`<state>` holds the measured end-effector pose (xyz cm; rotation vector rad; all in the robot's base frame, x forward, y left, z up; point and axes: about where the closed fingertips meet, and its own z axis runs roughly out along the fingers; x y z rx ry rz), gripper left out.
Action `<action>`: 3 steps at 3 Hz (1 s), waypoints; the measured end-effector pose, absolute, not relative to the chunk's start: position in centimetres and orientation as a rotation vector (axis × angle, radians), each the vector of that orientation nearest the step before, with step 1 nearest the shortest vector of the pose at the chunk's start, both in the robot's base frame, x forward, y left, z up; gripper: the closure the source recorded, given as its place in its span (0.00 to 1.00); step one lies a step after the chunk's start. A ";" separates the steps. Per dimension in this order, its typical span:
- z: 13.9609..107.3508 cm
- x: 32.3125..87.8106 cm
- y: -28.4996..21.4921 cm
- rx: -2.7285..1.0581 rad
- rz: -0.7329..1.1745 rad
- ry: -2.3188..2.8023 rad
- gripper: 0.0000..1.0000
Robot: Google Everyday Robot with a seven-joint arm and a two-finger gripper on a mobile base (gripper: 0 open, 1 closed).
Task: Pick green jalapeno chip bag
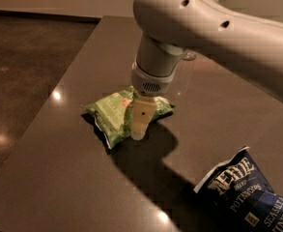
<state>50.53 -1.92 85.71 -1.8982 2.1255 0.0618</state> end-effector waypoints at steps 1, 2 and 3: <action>85.0 51.5 -1.5 -1.922 0.028 2.150 0.18; 85.0 52.2 -1.4 -1.938 0.028 2.164 0.41; 86.6 52.6 -1.4 -1.926 0.081 2.167 0.65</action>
Offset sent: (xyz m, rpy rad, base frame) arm 0.0261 0.0079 -0.0052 -0.0669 0.0453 0.0021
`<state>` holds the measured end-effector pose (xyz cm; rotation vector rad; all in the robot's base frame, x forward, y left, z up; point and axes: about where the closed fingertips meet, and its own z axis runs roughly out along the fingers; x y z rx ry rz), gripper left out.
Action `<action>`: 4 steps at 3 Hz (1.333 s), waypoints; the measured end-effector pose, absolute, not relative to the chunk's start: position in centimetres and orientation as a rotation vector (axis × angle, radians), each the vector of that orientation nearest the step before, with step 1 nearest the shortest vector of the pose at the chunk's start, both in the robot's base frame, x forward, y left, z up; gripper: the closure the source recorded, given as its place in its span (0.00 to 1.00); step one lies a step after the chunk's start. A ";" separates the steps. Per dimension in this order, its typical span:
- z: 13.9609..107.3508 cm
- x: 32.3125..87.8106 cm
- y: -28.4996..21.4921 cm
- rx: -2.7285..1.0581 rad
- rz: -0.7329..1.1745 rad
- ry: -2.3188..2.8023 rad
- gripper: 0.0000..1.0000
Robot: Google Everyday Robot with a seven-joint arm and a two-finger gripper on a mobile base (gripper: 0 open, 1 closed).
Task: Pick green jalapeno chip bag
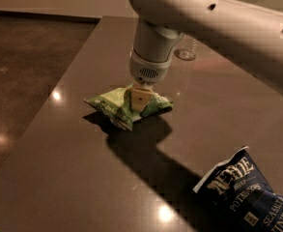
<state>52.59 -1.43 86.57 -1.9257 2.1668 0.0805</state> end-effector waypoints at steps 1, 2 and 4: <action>89.1 53.1 -1.9 -1.890 0.134 2.154 0.88; 92.3 53.7 -2.3 -1.843 0.184 2.119 1.00; 98.8 54.6 -2.1 -1.763 0.293 1.999 1.00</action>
Offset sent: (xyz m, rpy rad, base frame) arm 0.0202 -0.0161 0.1101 0.2152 -0.0425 -0.0246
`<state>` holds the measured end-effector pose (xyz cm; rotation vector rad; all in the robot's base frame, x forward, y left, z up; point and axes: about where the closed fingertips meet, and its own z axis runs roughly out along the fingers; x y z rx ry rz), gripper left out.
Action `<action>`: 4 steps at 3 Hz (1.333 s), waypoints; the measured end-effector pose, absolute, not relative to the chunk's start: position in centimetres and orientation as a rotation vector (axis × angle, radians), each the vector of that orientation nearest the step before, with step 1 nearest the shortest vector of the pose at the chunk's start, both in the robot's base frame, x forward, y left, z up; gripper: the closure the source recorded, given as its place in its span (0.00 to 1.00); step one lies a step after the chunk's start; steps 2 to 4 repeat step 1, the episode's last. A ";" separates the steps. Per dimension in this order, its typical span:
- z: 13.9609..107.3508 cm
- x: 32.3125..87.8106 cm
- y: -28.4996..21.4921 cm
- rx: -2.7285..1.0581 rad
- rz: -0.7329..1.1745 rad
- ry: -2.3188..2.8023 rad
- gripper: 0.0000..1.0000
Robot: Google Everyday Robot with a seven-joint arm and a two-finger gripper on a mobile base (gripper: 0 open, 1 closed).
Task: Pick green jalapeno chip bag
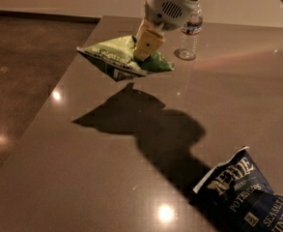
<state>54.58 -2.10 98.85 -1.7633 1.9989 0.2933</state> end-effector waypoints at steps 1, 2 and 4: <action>99.5 54.7 -1.9 -1.756 0.299 1.985 1.00; 99.5 54.7 -1.9 -1.756 0.299 1.985 1.00; 99.5 54.7 -1.9 -1.756 0.299 1.985 1.00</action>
Offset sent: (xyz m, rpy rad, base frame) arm 0.0000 0.0000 0.0000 0.0000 0.0000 0.0000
